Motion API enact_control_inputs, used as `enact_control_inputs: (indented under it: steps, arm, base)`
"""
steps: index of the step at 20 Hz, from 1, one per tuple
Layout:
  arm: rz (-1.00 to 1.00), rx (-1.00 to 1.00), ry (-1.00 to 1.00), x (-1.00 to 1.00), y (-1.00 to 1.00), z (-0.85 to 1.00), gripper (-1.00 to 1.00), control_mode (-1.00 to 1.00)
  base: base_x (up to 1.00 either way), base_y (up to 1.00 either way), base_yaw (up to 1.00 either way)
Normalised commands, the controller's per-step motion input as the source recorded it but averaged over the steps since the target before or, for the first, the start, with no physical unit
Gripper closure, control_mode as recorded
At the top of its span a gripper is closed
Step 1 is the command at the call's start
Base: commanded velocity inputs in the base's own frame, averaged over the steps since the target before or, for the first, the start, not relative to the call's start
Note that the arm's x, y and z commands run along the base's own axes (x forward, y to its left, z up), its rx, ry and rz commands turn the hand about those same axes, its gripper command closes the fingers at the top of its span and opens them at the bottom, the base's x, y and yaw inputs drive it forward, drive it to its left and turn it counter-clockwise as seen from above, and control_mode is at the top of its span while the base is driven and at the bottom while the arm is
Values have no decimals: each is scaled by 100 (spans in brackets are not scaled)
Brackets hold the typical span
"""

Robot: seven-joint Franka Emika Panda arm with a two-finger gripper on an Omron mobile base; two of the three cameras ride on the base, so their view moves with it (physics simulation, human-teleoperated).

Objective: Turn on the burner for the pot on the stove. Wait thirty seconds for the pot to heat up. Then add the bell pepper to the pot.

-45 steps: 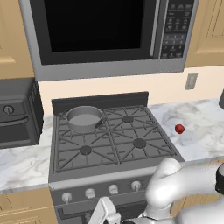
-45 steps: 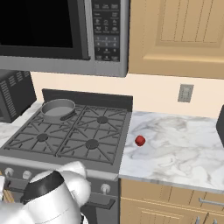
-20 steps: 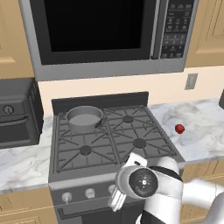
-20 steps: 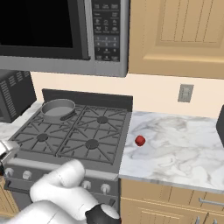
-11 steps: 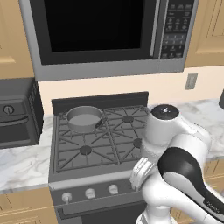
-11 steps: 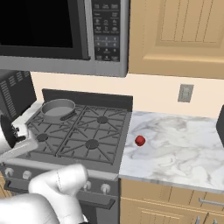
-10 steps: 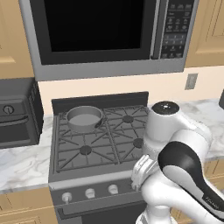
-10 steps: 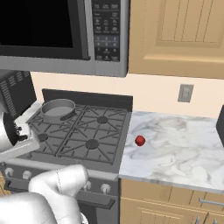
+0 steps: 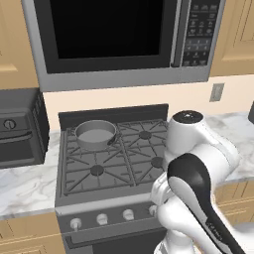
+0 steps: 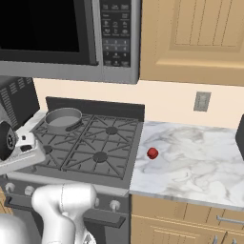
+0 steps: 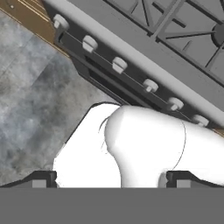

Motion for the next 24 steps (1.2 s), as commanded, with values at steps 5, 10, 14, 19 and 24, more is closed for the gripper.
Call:
enact_control_inputs:
  steps: [5,10,14,19,24]
  arm:
    - [0,0,-48,0,-41,23,-100,-100]
    - [0,2,-49,-8,-32,16,-100,-100]
    - [0,4,-18,-10,-8,4,-100,-100]
    - [0,0,0,0,-1,0,-100,-100]
    - [1,0,0,0,-6,0,-100,-100]
  base:
    - [0,0,0]
    - [0,0,0]
    - [0,0,0]
    - [0,0,0]
    - [0,0,0]
